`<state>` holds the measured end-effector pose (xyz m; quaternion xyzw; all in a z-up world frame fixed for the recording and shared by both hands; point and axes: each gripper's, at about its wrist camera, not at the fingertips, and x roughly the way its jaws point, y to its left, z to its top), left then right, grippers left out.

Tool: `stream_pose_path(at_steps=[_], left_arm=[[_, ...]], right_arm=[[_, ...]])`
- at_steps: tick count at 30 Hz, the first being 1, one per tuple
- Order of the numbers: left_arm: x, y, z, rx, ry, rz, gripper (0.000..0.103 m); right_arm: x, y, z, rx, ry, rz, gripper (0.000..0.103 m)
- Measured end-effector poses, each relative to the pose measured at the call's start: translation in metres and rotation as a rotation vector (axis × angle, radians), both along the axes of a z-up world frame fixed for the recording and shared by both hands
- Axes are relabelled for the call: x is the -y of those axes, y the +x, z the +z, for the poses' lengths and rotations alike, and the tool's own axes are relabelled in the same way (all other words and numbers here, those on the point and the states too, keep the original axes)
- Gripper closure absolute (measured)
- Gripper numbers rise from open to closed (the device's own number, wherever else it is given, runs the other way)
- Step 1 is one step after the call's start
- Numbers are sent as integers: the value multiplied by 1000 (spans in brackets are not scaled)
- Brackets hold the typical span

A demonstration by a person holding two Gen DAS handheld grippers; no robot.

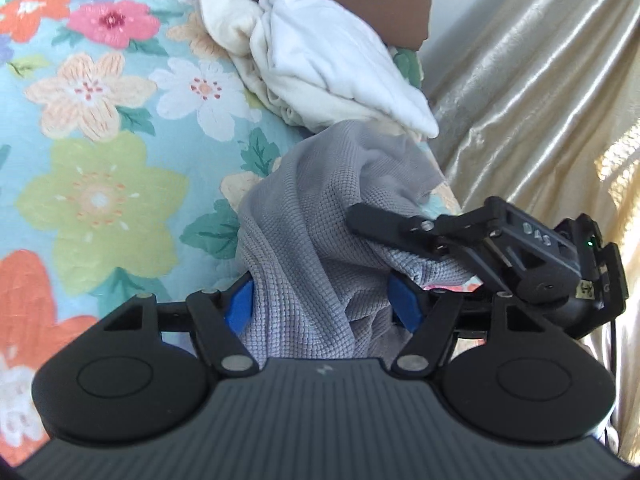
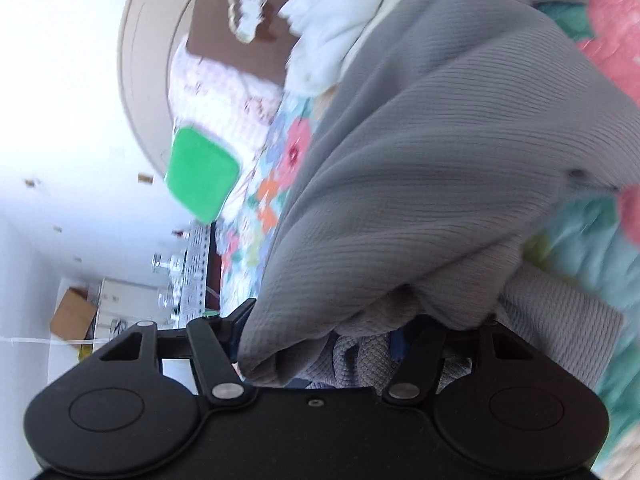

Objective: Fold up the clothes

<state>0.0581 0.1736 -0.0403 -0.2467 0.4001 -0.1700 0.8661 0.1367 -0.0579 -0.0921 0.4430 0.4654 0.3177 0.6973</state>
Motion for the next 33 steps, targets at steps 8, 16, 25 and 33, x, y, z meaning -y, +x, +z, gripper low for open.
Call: stream_pose_path(at_steps=[8, 16, 25, 33], left_arm=[[-42, -68, 19, 33, -13, -11, 34], [-101, -131, 61, 123, -4, 41, 34], [-204, -205, 102, 311, 1, 223, 15], [-304, -232, 43, 165, -79, 427, 11]], right_arm=[[-63, -57, 17, -19, 33, 58, 45], [-131, -88, 69, 33, 45, 156, 45], [-278, -115, 148, 206, -99, 420, 45], [-357, -120, 134, 316, -545, 501, 41]])
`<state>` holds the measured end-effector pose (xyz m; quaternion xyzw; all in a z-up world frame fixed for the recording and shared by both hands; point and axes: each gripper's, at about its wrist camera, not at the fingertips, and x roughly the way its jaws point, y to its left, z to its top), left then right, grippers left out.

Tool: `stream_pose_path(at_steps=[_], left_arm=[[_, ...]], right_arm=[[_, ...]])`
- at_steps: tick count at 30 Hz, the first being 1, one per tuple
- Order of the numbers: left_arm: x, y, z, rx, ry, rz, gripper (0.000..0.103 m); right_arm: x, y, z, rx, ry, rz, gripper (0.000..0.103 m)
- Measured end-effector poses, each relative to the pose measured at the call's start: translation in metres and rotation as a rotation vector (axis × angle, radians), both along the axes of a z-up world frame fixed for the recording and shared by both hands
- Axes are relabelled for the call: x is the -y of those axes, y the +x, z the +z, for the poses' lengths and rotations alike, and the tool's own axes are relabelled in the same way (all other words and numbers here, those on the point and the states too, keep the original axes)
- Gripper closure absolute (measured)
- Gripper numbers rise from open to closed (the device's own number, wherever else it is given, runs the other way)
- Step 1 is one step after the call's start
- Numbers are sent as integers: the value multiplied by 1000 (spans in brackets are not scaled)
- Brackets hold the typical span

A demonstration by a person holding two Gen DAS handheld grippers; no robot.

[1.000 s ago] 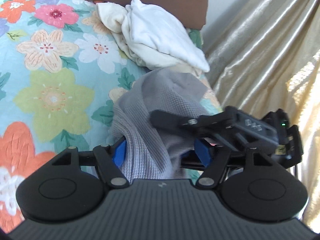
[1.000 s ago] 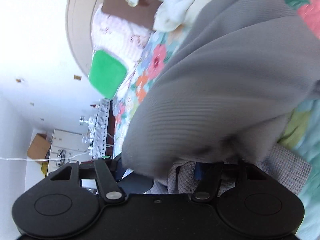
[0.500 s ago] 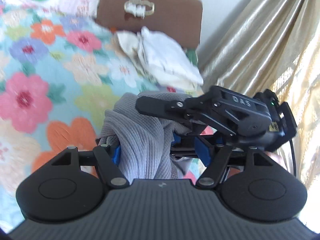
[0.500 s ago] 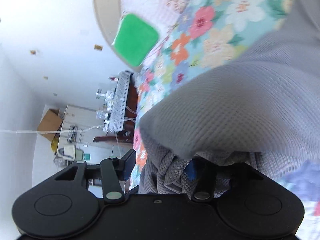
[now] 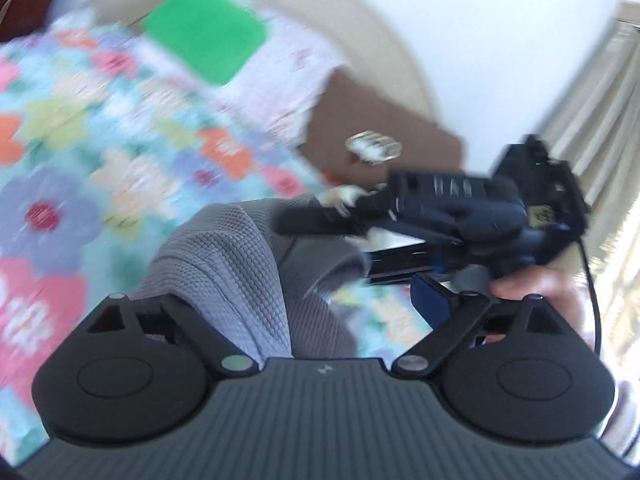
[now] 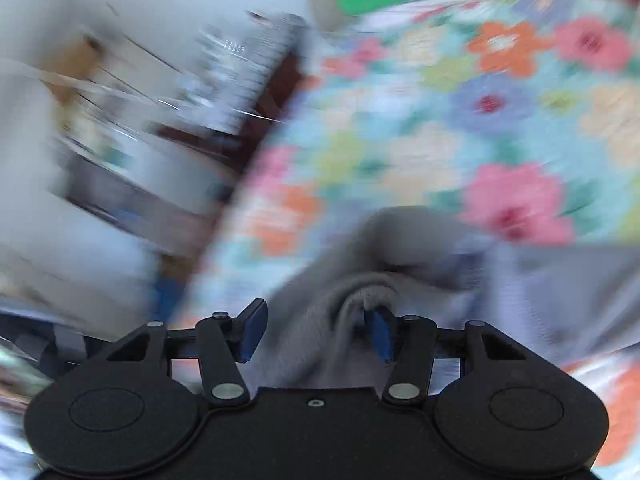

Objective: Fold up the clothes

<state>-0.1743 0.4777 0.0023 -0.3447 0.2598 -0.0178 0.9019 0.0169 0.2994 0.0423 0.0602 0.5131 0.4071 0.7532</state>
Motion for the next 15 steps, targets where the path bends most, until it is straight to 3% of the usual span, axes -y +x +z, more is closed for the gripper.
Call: stream_pose_path(at_steps=[2, 4, 6, 11, 15], left_arm=[[-20, 5, -26, -138, -63, 53, 11], [-34, 10, -48, -251, -151, 76, 12], [-37, 11, -59, -297, -192, 90, 12], [-20, 9, -46, -322, -53, 105, 11], [-18, -1, -34, -381, -50, 116, 11]], right_arm=[[10, -1, -3, 95, -89, -56, 40], [30, -3, -11, 88, -60, -101, 37], [48, -8, -26, 77, -30, -130, 35], [77, -24, -75, 42, -18, -190, 34], [85, -42, -109, -36, 39, -168, 25]])
